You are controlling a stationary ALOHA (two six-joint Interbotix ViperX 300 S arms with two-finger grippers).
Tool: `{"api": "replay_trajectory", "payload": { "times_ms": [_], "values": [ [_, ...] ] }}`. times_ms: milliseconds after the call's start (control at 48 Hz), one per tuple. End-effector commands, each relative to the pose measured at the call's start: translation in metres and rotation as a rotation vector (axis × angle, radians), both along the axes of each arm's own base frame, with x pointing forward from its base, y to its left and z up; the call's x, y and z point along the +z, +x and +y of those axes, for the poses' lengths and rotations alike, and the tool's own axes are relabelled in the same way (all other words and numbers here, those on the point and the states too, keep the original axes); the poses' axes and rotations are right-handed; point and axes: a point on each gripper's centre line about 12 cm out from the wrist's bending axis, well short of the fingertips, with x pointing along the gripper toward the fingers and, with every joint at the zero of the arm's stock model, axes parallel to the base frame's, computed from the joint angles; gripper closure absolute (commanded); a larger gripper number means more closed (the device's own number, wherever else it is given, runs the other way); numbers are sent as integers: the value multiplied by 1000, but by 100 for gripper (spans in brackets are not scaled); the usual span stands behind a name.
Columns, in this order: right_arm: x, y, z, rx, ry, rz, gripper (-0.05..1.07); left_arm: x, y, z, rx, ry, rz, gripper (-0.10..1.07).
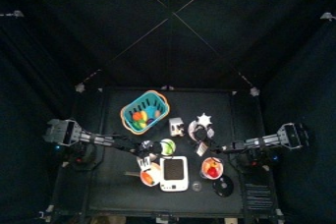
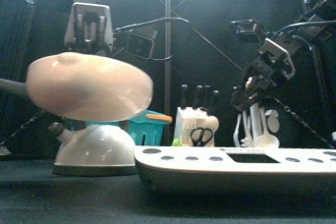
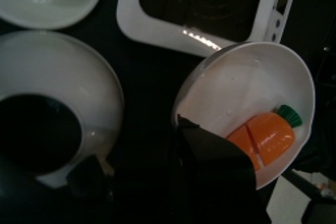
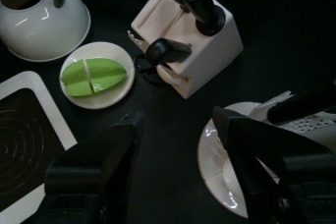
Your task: Place pan left of stove
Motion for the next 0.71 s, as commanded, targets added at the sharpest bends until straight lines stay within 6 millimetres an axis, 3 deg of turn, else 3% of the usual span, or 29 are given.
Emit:
{"api": "replay_trajectory", "payload": {
  "times_ms": [0,333,688],
  "values": [
    [7,5,-1,-4,0,-20,12,3,-3,-1,-1,0,-15,57],
    [4,9,-1,-2,-2,-8,12,-8,-7,1,6,11,-9,52],
    [4,9,-1,1,-1,-9,12,-17,-8,2,20,17,-16,29]
  ]
}}
